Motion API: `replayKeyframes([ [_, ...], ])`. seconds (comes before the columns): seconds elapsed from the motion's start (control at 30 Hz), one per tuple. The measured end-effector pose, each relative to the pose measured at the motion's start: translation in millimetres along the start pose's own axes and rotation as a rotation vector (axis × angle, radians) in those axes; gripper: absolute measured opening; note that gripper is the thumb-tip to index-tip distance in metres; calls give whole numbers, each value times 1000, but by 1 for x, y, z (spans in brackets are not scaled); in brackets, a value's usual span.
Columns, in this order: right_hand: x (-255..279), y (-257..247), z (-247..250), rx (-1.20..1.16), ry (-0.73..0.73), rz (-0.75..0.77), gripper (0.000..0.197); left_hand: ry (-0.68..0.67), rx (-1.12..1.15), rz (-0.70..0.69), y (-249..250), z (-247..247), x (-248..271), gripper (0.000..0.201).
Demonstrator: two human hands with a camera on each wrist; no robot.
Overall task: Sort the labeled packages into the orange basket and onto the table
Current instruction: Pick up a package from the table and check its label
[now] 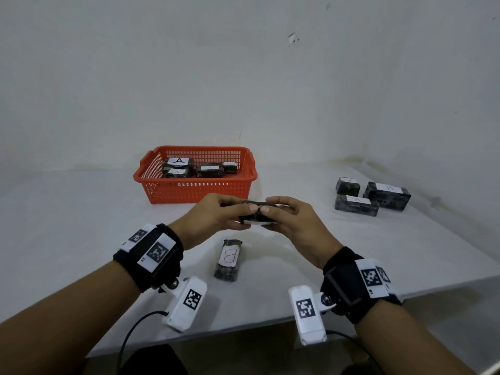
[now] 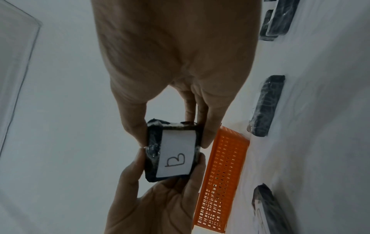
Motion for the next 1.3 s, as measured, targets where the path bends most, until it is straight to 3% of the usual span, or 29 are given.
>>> replayKeyframes([
  [0.1, -5, 2, 0, 20, 35, 28, 40, -15, 38, 19, -4, 1, 1, 42],
  [0.3, -10, 14, -7, -2, -18, -55, 40, 97, -25, 1, -8, 12, -2, 24],
  [0.47, -14, 11, -13, 8, -79, -70, 37, 109, -15, -6, -9, 17, -4, 29],
  [0.7, -19, 2, -10, 78, -8, 29, 30, 89, 14, -19, -2, 17, -6, 42],
  [0.77, -20, -1, -9, 79, -9, 26, 32, 64, 22, -13, -2, 15, -7, 46],
  [0.93, -20, -3, -13, 59, -82, -29, 33, 118, -68, -44, -1, 18, -11, 31],
  [1.03, -22, -4, -9, 97, -45, 8, 49, 81, -43, -40, 0, 14, -10, 39],
  [1.13, -22, -4, -4, 89, -33, 28, 46, 53, -4, -29, 0, 10, -9, 47],
  [1.3, -19, 1, -3, 57, -63, -26, 49, 114, -57, -45, 1, 11, -10, 31],
])
Point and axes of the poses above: each hand's wrist, its own x-axis away from the middle knuckle, its own z-axis out of the back of the hand, y = z × x, the point moved 6 cm from there along -x, towards the middle knuckle, and after that the axes turned 9 degrees about y, right-handed, at the moved point
